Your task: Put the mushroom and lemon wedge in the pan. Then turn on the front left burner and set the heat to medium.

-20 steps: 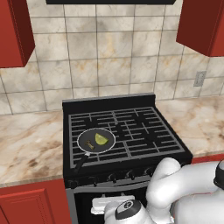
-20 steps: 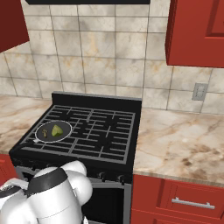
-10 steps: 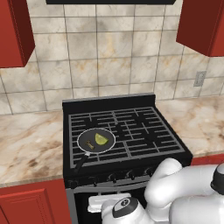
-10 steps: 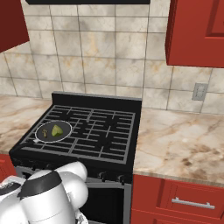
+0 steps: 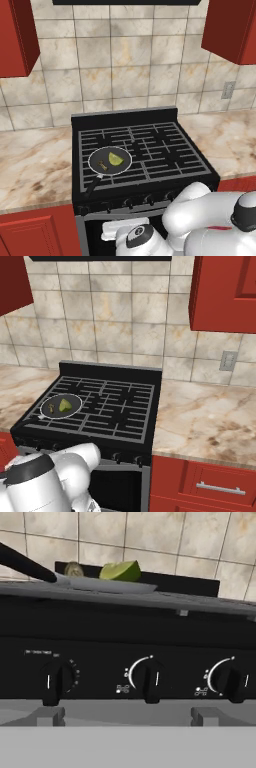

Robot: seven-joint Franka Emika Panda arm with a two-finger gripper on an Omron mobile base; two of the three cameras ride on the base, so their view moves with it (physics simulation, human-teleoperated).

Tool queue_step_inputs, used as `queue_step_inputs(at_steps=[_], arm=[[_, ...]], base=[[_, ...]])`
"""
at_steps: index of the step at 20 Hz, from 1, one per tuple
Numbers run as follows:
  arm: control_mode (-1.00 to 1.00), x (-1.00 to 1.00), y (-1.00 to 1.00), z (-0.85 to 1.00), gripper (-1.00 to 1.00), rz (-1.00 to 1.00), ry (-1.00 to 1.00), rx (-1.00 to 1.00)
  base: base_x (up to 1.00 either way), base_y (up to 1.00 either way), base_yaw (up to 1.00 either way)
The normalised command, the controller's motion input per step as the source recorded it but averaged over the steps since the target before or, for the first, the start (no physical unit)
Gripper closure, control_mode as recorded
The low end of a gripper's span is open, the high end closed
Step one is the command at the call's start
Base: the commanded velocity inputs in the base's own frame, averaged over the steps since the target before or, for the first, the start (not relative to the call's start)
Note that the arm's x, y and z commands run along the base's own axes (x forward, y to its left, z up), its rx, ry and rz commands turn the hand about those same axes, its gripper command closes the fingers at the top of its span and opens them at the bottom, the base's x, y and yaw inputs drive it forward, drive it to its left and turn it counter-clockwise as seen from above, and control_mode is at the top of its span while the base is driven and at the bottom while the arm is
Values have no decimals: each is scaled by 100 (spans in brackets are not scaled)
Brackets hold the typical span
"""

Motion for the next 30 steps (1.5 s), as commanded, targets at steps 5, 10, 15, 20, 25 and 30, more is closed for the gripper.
queue_step_inputs(at_steps=[5,10,15,20,25,30], arm=[[-100,29,-75,-13,-100,0,0,12],[-100,47,-45,1,-100,1,3,21],[-100,49,-42,2,-100,4,5,22],[-100,63,-71,0,-100,13,-1,20],[-100,48,-86,-2,-100,16,-1,15],[-100,15,-95,-16,-100,9,1,17]], base=[[0,0,0],[0,0,0],[0,0,0],[0,0,0],[0,0,0],[0,0,0]])
